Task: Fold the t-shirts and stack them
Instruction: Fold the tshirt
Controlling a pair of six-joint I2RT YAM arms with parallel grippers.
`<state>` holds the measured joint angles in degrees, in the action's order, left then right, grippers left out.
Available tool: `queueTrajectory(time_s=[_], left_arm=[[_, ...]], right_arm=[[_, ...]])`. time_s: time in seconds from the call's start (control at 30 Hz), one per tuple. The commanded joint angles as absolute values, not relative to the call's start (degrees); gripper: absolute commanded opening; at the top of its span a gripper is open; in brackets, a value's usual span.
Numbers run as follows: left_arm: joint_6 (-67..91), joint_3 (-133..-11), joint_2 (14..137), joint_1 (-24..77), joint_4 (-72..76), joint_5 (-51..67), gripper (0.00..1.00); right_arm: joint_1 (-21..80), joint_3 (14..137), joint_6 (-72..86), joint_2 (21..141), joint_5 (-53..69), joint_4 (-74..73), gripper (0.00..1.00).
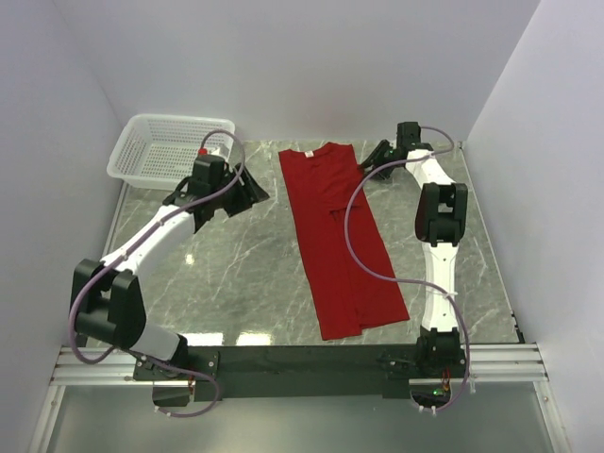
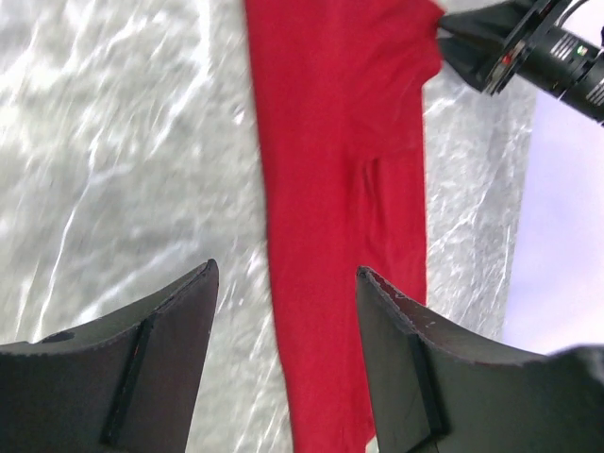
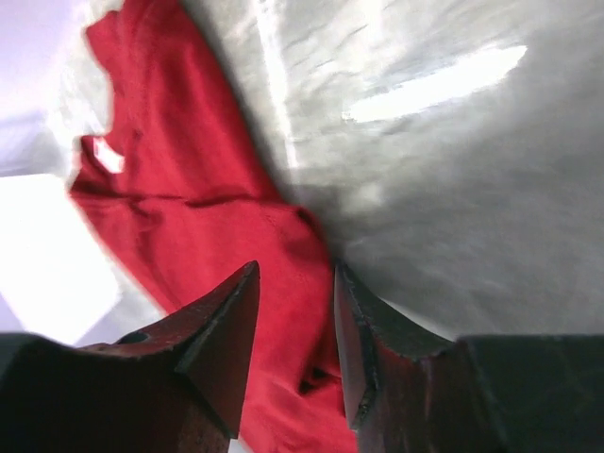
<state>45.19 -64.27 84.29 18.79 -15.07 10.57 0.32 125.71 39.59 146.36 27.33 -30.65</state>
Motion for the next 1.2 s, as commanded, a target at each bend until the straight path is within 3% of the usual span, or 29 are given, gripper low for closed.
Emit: queueTrajectory(time_s=[0.0,0.47,0.8,1.17], left_arm=[[47.3,-61.8,78.8,18.8,-13.5,8.9,0.65],[48.5,-59.2,75.0,18.8,-15.1,8.7,0.65],[48.7,-58.3,74.8,18.7,-14.9,9.5,0.65],[48.8,-57.7,74.9,18.8,-14.1,10.7,0.65]], right_arm=[[1.2,127.2,44.3,149.2,28.9,-27.5,0.45],[1.0,125.9,44.5,146.8,21.5,-25.3,0.34],[1.5,125.5,41.5,145.7,20.8,-24.5,0.12],[2.6,123.5,35.4,140.4,15.7,-22.4,0.1]])
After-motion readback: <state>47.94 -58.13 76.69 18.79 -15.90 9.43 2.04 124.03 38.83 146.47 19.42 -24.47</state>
